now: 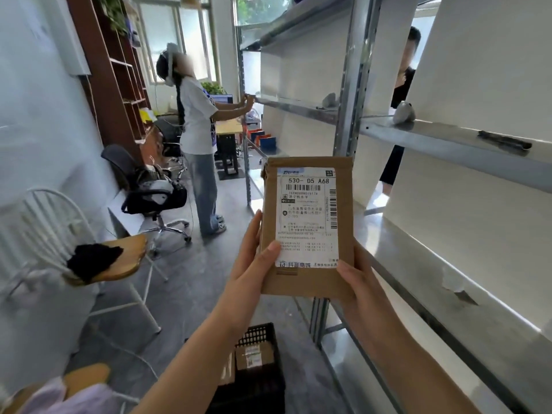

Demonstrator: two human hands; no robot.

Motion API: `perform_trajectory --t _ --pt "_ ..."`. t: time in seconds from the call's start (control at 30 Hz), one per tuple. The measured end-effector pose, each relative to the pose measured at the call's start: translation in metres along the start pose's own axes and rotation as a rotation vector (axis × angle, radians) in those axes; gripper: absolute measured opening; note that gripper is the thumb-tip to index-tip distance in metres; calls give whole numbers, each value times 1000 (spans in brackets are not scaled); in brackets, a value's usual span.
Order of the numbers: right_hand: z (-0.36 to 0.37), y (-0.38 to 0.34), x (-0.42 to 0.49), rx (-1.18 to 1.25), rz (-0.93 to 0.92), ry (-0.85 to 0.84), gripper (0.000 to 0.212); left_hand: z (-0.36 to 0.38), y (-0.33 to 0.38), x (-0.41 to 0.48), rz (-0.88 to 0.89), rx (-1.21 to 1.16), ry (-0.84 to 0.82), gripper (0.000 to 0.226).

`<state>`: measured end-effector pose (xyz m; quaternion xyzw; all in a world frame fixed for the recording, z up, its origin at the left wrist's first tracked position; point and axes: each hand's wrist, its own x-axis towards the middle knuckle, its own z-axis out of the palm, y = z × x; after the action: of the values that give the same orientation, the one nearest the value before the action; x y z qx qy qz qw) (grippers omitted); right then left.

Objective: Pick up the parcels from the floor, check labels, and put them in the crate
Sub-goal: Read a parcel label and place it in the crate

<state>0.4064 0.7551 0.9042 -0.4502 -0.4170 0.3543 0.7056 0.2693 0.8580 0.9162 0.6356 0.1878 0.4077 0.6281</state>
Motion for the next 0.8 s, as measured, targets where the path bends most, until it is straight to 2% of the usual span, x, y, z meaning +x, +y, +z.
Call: perform_trajectory --t 0.13,0.37,0.47,0.57,0.67,0.8 --pt "22 16 41 -67 5 -73 91 -37 0 32 7 28 6 65" --pt "63 59 117 -97 49 -138 99 -115 -19 84 -45 38 6 74" --pt "84 83 141 -78 83 -152 105 -150 -33 100 -91 37 8 71" --pt "99 107 158 -109 103 -142 98 -177 -47 115 -125 49 1 70" --pt "102 131 174 -115 166 -131 100 -195 -63 125 -166 60 36 66" --pt "96 164 195 -156 224 -150 81 -208 -86 131 -221 76 43 55"
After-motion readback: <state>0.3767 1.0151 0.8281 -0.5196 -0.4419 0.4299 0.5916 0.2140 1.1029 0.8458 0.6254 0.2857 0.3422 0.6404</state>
